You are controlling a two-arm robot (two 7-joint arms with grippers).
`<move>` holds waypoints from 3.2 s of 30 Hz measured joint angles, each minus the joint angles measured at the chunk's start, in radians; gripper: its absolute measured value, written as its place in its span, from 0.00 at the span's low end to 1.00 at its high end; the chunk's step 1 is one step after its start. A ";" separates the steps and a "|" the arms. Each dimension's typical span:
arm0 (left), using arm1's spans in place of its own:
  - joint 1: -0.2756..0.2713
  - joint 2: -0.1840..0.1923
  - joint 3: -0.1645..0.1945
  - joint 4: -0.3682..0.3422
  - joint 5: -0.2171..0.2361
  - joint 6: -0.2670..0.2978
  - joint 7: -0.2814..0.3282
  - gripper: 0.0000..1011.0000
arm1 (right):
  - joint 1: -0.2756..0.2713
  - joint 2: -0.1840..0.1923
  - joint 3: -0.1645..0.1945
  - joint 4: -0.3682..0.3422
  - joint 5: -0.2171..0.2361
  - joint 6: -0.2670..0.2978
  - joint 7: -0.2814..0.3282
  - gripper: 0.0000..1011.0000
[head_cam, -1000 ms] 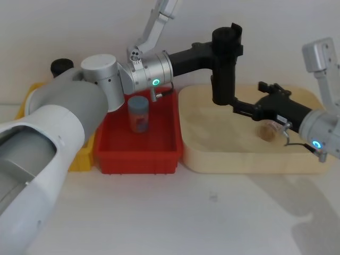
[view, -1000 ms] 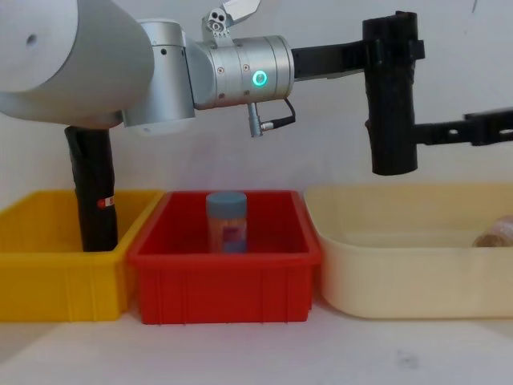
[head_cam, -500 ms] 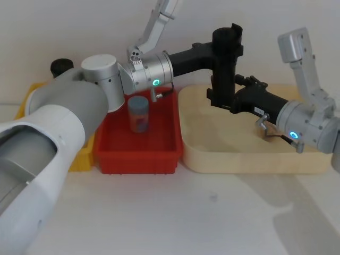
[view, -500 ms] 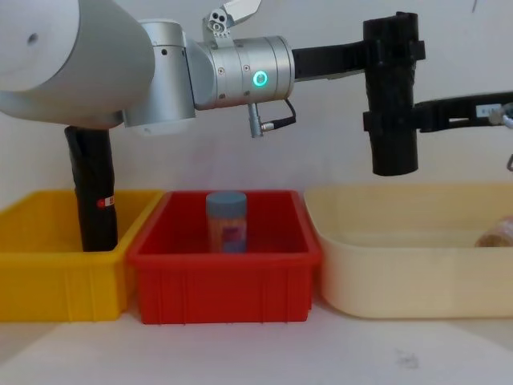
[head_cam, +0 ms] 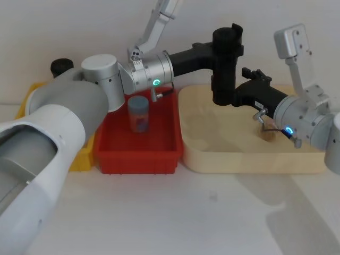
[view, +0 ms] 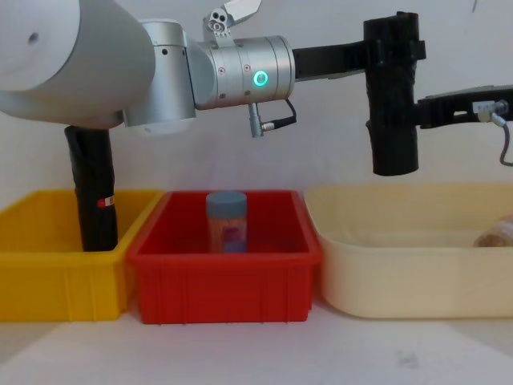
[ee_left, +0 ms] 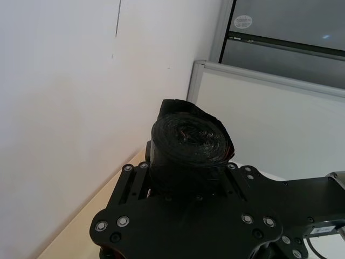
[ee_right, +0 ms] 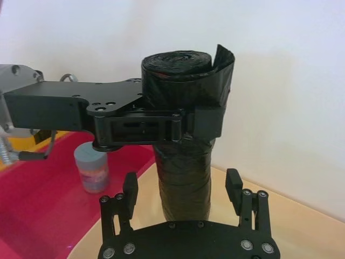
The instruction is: Pick up the garbage bag with the one hand and transfer it to the other hand.
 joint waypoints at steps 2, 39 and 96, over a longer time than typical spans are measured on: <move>0.000 0.000 0.000 0.000 0.000 0.000 0.000 0.42 | 0.001 -0.002 -0.001 0.002 -0.007 0.000 -0.008 0.99; 0.000 0.000 0.000 0.000 0.000 0.000 0.000 0.42 | 0.082 -0.083 -0.040 0.125 -0.088 -0.016 -0.052 0.90; 0.000 0.000 0.000 0.000 0.000 0.000 0.000 0.95 | 0.104 -0.110 -0.018 0.179 -0.112 -0.024 -0.100 0.54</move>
